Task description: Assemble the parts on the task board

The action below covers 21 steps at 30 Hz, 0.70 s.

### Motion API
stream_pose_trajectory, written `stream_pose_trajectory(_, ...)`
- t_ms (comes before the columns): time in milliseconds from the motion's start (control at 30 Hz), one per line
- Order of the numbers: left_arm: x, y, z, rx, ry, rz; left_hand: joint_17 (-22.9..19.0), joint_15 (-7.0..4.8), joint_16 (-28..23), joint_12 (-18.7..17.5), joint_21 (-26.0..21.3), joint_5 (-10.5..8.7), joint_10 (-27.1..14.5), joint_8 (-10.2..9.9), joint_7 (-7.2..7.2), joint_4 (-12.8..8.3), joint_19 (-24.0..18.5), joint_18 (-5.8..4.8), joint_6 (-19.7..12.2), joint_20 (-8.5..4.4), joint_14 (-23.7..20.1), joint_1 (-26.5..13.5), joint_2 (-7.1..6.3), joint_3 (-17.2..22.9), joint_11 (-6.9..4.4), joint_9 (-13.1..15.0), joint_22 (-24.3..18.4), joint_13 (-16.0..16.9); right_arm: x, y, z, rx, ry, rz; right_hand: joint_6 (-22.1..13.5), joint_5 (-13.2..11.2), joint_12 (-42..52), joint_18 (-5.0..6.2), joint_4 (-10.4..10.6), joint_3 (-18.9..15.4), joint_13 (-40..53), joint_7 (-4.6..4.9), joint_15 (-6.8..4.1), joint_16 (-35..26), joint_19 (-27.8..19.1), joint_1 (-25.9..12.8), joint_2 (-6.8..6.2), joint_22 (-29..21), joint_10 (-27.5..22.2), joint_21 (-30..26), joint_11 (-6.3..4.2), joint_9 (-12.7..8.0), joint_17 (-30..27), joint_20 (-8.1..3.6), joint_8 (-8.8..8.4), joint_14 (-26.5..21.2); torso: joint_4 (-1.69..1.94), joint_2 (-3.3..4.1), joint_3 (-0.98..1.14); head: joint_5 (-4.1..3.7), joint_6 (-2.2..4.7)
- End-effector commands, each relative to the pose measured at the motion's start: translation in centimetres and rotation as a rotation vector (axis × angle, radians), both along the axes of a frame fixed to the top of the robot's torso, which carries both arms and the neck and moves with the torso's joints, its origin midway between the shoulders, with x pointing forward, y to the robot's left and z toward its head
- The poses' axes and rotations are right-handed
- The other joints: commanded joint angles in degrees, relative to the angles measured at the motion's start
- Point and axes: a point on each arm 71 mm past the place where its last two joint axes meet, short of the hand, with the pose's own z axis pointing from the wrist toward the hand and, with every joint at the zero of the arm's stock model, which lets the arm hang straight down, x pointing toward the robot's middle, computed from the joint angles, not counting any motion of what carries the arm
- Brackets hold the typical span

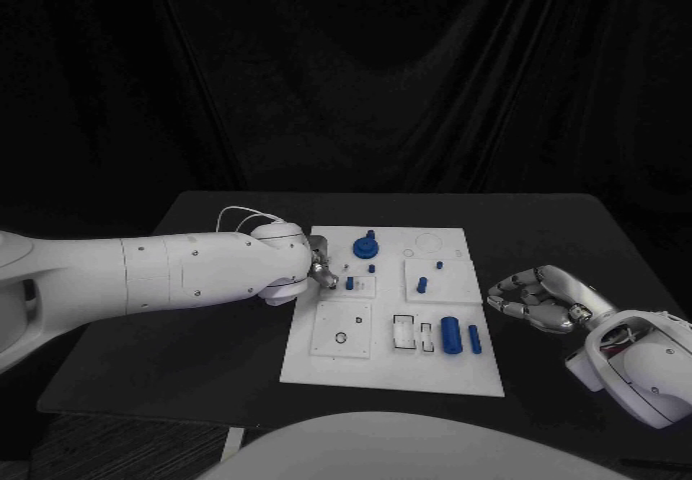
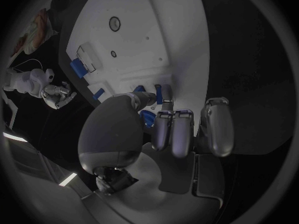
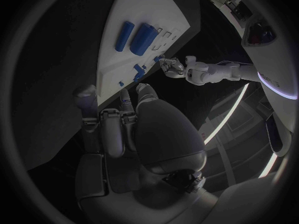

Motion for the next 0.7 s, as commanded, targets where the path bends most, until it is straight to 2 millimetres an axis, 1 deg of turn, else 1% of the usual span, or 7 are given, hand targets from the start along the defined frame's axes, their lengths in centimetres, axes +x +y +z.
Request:
stream_pose_trajectory(33,-0.09,-0.16,-0.14,-0.007,-0.020,-0.006,11.25,0.03,-0.12,-0.23,-0.31,0.27,1.98,-0.35,-0.38,-0.78,1.92,-0.32,0.06,0.01,4.73,-0.10,-0.19,0.55,0.22,0.09,10.79,11.25,-0.07,-0.05,-0.05,-0.006,-0.001,-0.011,-0.13,0.21,-0.26,0.39,-0.05,0.39,0.13,0.19,-0.01,-0.30,-0.46,0.64,-0.27,5.08,2.83,-0.30,0.09,-0.12,8.57,-0.17,0.29,2.19,0.00,0.00,-0.01,0.06,0.01)
stream_pose_trajectory(233,-0.26,-0.22,-0.52,-0.011,-0.017,-0.008,11.24,0.02,-0.13,-0.28,-0.30,0.36,1.94,-0.36,-0.38,-0.87,1.93,-0.32,0.06,0.01,4.73,-0.04,-0.16,0.62,0.21,0.12,10.79,11.22,-0.10,-0.07,-0.04,-0.005,-0.001,-0.011,-0.13,0.21,-0.26,0.39,-0.05,0.39,0.13,0.19,-0.01,-0.30,-0.46,0.64,-0.27,5.08,2.83,-0.30,0.09,-0.12,8.57,-0.17,0.29,2.19,0.04,0.02,0.00,-0.15,0.01)
stream_pose_trajectory(700,-0.81,-0.39,-1.07,-0.018,0.000,-0.022,11.24,0.02,-0.14,-0.34,-0.39,0.58,1.90,-0.39,-0.37,-1.09,1.91,-0.31,0.07,0.01,4.73,0.14,-0.04,0.84,0.21,0.19,10.78,11.18,-0.11,-0.08,-0.04,-0.005,-0.001,-0.011,-0.13,0.21,-0.26,0.39,-0.05,0.39,0.13,0.19,-0.01,-0.30,-0.46,0.64,-0.27,5.08,2.83,-0.30,0.09,-0.12,8.57,-0.17,0.29,2.19,-0.01,0.01,0.00,-0.07,0.01)
